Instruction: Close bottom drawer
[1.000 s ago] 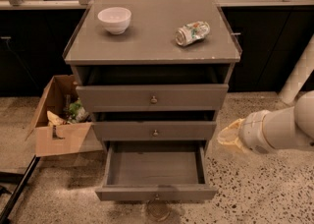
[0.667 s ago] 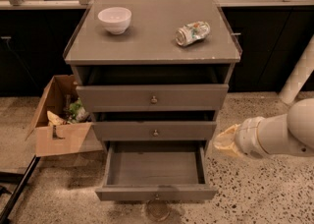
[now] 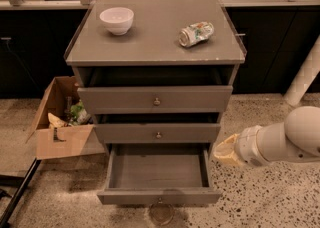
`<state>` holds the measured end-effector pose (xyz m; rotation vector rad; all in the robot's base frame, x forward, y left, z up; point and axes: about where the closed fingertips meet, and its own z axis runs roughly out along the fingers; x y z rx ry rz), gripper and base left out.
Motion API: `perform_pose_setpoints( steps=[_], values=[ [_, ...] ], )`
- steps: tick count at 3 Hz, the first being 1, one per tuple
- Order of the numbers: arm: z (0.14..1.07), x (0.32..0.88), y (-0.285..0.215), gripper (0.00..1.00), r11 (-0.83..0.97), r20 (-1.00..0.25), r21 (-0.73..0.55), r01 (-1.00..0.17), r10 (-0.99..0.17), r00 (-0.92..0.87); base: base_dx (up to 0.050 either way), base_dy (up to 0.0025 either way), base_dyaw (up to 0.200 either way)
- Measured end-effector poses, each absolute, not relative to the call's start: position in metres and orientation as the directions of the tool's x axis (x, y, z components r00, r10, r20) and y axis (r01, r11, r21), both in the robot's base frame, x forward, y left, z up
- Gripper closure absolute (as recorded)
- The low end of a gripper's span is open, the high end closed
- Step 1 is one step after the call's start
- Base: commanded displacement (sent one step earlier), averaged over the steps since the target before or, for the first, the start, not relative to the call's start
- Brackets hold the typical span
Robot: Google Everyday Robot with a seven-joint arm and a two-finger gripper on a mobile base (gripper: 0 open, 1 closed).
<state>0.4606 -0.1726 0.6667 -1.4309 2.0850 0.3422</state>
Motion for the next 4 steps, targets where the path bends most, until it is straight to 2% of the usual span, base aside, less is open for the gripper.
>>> perform_pose_setpoints(
  steps=[2,4],
  values=[
    [0.610,0.446,-0.167,1.00,0.434,-0.624,-0.071,-0.898,-0.721,-0.300,0.000,0.00000,0.000],
    [0.517,0.437,-0.142,1.00,0.405,-0.640,0.001,-0.914,-0.703,-0.312,0.000,0.00000,0.000]
  ],
)
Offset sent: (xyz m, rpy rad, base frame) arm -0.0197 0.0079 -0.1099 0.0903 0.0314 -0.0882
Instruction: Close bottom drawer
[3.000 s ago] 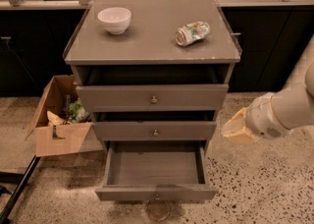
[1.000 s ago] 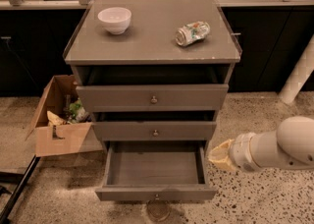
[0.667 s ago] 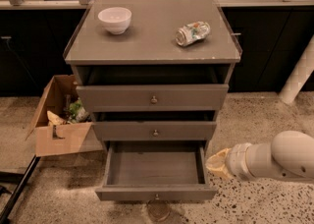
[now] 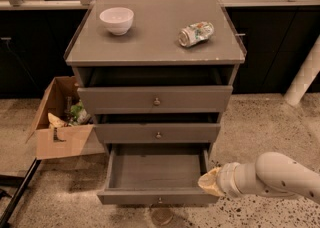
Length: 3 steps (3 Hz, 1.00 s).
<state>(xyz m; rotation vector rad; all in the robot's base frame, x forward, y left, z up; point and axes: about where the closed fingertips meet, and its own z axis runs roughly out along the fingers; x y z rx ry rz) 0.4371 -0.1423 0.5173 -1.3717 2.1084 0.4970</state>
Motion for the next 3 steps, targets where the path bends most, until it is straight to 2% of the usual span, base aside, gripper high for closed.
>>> perform_pose_setpoints(
  steps=[3],
  values=[
    [0.495,0.423,-0.143,1.00,0.438,-0.705,-0.014,-0.899,-0.642,-0.302,0.000,0.00000,0.000]
  ],
)
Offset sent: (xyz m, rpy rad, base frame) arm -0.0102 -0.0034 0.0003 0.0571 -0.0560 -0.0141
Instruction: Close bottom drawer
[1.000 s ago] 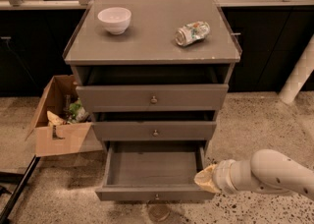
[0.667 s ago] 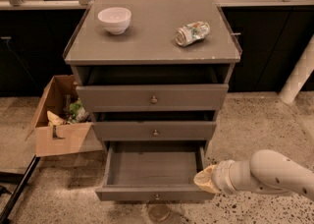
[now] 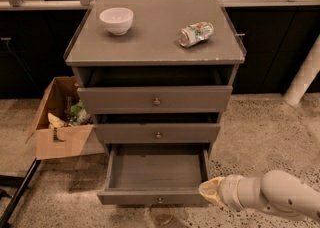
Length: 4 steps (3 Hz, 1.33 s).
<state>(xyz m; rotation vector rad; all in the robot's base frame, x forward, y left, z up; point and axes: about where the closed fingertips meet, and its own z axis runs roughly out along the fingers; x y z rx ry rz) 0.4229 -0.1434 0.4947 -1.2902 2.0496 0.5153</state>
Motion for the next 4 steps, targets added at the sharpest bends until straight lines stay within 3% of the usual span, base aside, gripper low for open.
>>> perform_pose_setpoints(
  steps=[2,4],
  values=[
    [0.425,0.409,-0.141,1.00,0.442,-0.767,0.106,-0.891,-0.533,-0.356,0.000,0.00000,0.000],
    [0.348,0.401,-0.127,1.00,0.418,-0.704,0.188,-0.889,-0.573,-0.418,0.000,0.00000,0.000]
  ],
)
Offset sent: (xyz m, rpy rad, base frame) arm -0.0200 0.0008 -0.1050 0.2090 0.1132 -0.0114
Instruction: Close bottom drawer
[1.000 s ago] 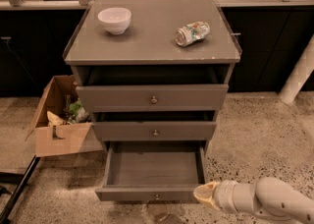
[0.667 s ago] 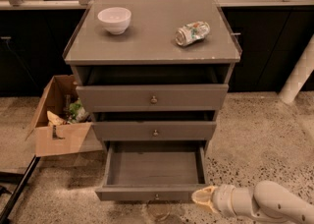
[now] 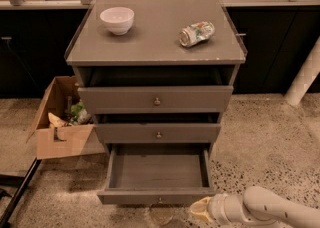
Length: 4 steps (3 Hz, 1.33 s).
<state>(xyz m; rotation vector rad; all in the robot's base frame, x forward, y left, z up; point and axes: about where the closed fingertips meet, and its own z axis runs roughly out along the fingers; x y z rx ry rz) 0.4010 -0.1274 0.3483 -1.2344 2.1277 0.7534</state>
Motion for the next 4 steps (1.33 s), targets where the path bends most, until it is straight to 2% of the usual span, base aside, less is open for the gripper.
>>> perform_pose_setpoints(
  steps=[2,4],
  values=[
    [0.343,0.400,-0.126,1.00,0.435,-0.705,0.189,-0.880,-0.564,-0.430,0.000,0.00000,0.000],
    [0.283,0.408,-0.123,1.00,0.482,-0.700,0.214,-0.850,-0.531,-0.478,0.000,0.00000,0.000]
  ],
)
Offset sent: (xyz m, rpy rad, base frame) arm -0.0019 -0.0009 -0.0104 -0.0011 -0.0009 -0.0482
